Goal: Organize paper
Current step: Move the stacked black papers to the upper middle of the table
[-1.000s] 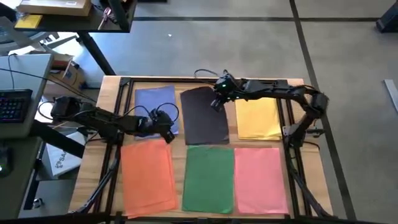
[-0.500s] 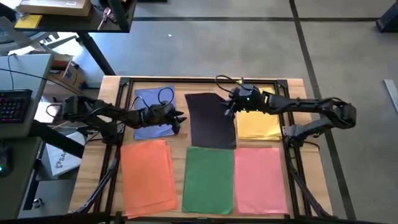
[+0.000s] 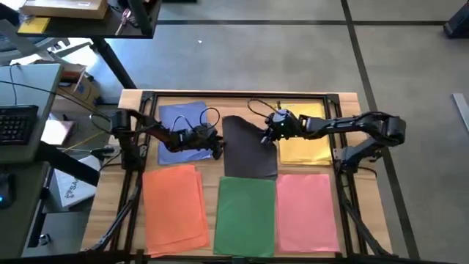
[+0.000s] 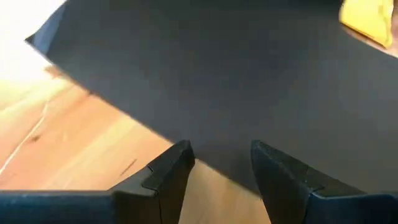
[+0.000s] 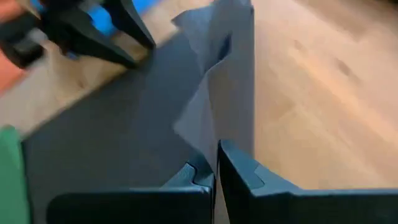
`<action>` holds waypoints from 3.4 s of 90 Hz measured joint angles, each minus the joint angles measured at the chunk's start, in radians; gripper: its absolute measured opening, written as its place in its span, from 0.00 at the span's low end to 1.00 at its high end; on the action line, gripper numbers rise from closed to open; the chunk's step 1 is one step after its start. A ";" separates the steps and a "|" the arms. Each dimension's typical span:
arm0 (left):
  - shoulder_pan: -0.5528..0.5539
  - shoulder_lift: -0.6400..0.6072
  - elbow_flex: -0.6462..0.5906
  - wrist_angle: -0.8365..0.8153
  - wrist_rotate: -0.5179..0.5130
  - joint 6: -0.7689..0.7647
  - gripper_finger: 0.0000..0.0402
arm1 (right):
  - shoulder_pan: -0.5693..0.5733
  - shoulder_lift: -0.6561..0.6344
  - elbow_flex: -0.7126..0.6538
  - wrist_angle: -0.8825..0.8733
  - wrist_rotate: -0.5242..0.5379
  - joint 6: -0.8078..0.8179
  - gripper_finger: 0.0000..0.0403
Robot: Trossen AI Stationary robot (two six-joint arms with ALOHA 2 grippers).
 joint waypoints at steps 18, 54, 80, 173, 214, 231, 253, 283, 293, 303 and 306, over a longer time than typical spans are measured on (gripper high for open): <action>0.000 0.001 0.002 -0.007 0.005 0.009 0.40 | -0.031 0.080 0.003 -0.007 0.016 0.011 0.11; -0.001 0.003 0.001 -0.004 0.008 0.007 0.40 | -0.128 0.107 0.004 -0.095 -0.015 0.022 0.56; -0.001 0.004 0.000 0.003 0.009 0.005 0.40 | -0.153 0.159 0.005 -0.037 -0.102 0.059 0.44; 0.003 -0.260 -0.002 -0.099 -0.031 0.153 0.39 | 0.015 -0.043 0.004 0.161 0.146 -0.196 0.00; 0.035 -0.035 -0.001 0.212 0.057 0.045 0.49 | 0.092 -0.258 0.004 0.125 0.166 -0.222 0.00; 0.053 0.162 0.014 0.547 0.105 -0.017 0.49 | 0.116 -0.258 0.004 0.123 0.166 -0.213 0.00; 0.079 0.331 0.088 0.765 0.252 -0.057 0.49 | 0.122 -0.258 0.004 0.118 0.162 -0.207 0.00; 0.092 0.338 0.107 0.751 0.234 -0.054 0.48 | 0.121 -0.258 0.004 0.108 0.129 -0.195 0.00; 0.091 0.338 0.107 0.753 0.234 -0.052 0.46 | 0.121 -0.258 0.004 0.052 0.119 -0.175 0.00; 0.091 0.338 0.107 0.764 0.240 -0.031 0.40 | 0.121 -0.258 0.004 -0.012 0.146 -0.162 0.00; 0.090 0.338 0.107 0.768 0.241 -0.027 0.37 | 0.120 -0.257 0.004 -0.025 0.147 -0.162 0.00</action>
